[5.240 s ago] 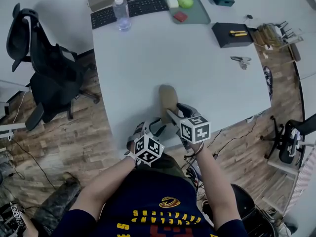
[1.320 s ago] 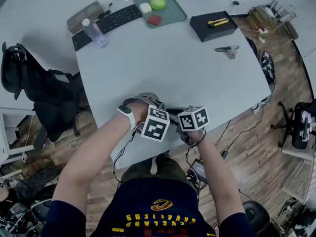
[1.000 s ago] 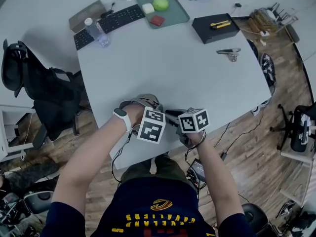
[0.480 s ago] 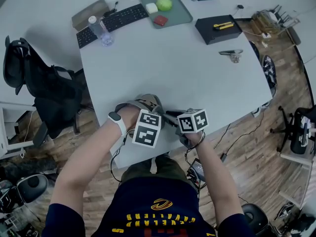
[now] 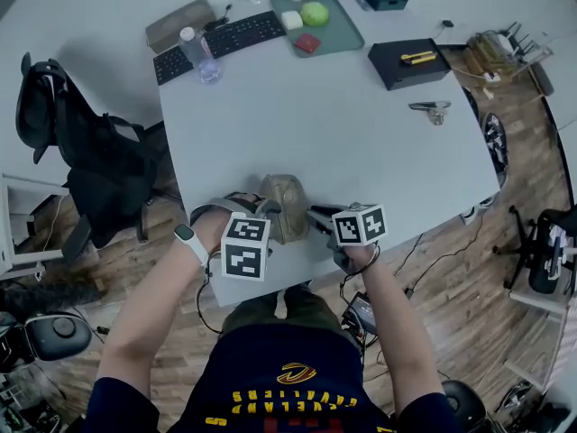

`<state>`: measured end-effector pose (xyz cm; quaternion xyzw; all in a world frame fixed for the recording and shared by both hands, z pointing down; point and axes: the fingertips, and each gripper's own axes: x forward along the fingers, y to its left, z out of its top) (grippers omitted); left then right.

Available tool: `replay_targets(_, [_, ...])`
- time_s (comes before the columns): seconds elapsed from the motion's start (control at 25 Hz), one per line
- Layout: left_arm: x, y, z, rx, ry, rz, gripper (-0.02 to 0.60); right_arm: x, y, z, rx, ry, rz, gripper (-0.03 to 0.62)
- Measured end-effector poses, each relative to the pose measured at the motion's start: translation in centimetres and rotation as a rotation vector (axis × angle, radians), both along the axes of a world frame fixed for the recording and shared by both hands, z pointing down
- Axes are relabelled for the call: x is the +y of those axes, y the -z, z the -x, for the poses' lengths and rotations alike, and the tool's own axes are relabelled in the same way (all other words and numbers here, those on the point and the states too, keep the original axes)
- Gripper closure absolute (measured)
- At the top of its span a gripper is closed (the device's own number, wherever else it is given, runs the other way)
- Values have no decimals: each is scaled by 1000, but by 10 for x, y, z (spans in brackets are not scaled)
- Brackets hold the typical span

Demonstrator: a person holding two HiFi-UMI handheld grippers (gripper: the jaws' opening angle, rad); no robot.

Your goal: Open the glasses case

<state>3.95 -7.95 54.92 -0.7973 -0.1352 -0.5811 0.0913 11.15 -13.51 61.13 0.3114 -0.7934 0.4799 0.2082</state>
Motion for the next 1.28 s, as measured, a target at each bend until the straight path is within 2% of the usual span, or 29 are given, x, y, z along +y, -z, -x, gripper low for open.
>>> replay_targets(0.56, [-1, -10, 41, 25, 138, -3, 195, 1, -2, 3, 20, -30, 10, 502])
replay_targets(1.28, [2, -37, 71, 17, 255, 73, 195, -2, -1, 5, 50, 6, 0, 502])
